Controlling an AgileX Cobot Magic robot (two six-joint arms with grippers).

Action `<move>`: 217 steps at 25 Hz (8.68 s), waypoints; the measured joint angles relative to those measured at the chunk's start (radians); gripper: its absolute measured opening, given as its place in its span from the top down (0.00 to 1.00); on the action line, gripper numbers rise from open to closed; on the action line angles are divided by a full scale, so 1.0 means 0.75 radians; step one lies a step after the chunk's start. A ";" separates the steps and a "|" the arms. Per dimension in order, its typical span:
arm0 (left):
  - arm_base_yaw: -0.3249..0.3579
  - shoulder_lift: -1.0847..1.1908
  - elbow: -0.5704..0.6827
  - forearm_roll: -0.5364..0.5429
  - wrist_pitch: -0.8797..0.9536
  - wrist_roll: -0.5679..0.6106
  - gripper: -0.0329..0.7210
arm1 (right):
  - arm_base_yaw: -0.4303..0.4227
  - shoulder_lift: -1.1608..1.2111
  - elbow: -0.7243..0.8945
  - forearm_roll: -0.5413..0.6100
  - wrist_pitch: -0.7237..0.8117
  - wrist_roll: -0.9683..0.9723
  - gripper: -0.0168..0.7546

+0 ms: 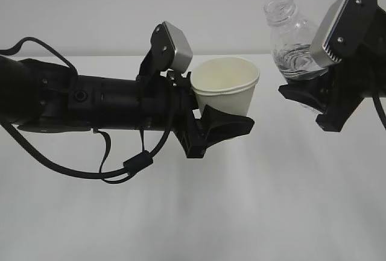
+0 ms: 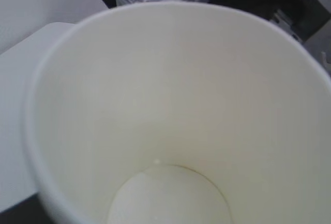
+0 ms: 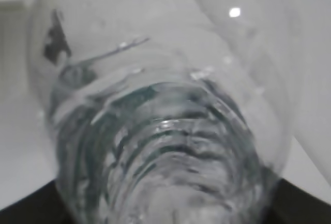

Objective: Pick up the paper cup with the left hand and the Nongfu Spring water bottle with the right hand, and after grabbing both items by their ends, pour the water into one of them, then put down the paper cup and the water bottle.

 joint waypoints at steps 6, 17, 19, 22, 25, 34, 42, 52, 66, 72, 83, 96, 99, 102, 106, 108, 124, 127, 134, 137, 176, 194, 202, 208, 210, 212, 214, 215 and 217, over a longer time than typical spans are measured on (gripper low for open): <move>0.000 0.008 -0.003 0.040 0.000 0.000 0.35 | 0.000 0.000 0.000 -0.041 0.027 0.000 0.40; -0.069 0.039 -0.003 0.020 0.017 0.029 0.35 | 0.000 0.000 -0.041 -0.066 0.039 0.000 0.40; -0.072 0.041 -0.003 0.002 0.023 0.036 0.35 | 0.000 0.000 -0.044 -0.066 0.041 0.000 0.40; -0.072 0.048 -0.003 -0.012 0.026 0.039 0.35 | 0.000 0.000 -0.044 -0.066 0.041 -0.008 0.40; -0.072 0.063 -0.003 -0.019 0.026 0.039 0.35 | 0.000 0.000 -0.044 -0.066 0.042 -0.038 0.40; -0.072 0.065 -0.003 -0.036 0.020 0.044 0.35 | 0.000 0.000 -0.044 -0.066 0.072 -0.155 0.40; -0.072 0.065 -0.003 -0.036 0.020 0.049 0.35 | 0.000 0.000 -0.044 -0.066 0.118 -0.252 0.40; -0.072 0.065 -0.003 -0.036 0.017 0.064 0.35 | 0.000 0.000 -0.044 -0.066 0.125 -0.399 0.40; -0.072 0.065 -0.003 -0.036 0.015 0.070 0.35 | 0.000 0.000 -0.044 -0.066 0.166 -0.538 0.40; -0.072 0.065 -0.003 -0.025 0.015 0.070 0.35 | 0.000 0.000 -0.044 -0.066 0.190 -0.597 0.40; -0.072 0.088 -0.003 -0.012 0.015 0.070 0.35 | 0.000 0.000 -0.044 -0.064 0.207 -0.683 0.40; -0.075 0.149 -0.003 -0.046 0.015 0.070 0.35 | 0.000 0.000 -0.044 -0.062 0.235 -0.792 0.40; -0.075 0.150 -0.003 -0.049 0.012 0.070 0.35 | 0.000 0.000 -0.044 -0.062 0.239 -0.807 0.40; -0.075 0.150 -0.003 -0.049 -0.015 0.070 0.35 | 0.000 0.000 -0.044 -0.062 0.261 -0.819 0.40; -0.075 0.150 -0.003 -0.049 -0.021 0.070 0.35 | 0.000 0.000 -0.044 -0.061 0.270 -0.849 0.40; -0.075 0.150 -0.003 -0.049 -0.024 0.070 0.35 | 0.000 0.000 -0.044 -0.058 0.272 -0.862 0.40; -0.077 0.150 -0.003 -0.050 -0.047 0.102 0.35 | 0.000 0.000 -0.044 -0.059 0.275 -0.930 0.40; -0.077 0.150 -0.003 -0.050 -0.047 0.103 0.35 | 0.018 0.000 -0.044 -0.059 0.290 -0.931 0.40; -0.077 0.153 -0.005 -0.050 -0.047 0.105 0.36 | 0.075 0.000 -0.044 -0.056 0.360 -0.934 0.40; -0.077 0.153 -0.005 -0.050 -0.047 0.105 0.36 | 0.075 0.000 -0.044 -0.056 0.368 -0.937 0.40; -0.077 0.155 -0.005 -0.055 -0.048 0.105 0.36 | 0.075 0.000 -0.044 -0.053 0.379 -1.048 0.40; -0.077 0.155 -0.005 -0.065 -0.048 0.118 0.36 | 0.075 0.000 -0.087 -0.053 0.379 -1.070 0.40; -0.077 0.155 -0.005 -0.073 -0.048 0.121 0.36 | 0.075 0.000 -0.087 -0.053 0.379 -1.090 0.40; -0.077 0.155 -0.005 -0.076 -0.048 0.124 0.36 | 0.075 0.000 -0.087 -0.053 0.377 -1.103 0.40; -0.077 0.155 -0.005 -0.076 -0.048 0.124 0.36 | 0.075 0.000 -0.087 -0.053 0.372 -1.106 0.40; -0.077 0.155 -0.005 -0.076 -0.048 0.125 0.36 | 0.075 0.000 -0.087 -0.053 0.365 -1.109 0.40; -0.077 0.155 -0.005 -0.076 -0.048 0.125 0.36 | 0.075 0.000 -0.087 -0.053 0.357 -1.117 0.40; -0.077 0.155 -0.005 -0.076 -0.048 0.125 0.36 | 0.075 0.000 -0.087 -0.053 0.355 -1.117 0.40; -0.077 0.155 -0.005 -0.077 -0.048 0.125 0.36 | 0.077 0.000 -0.087 -0.053 0.352 -1.119 0.40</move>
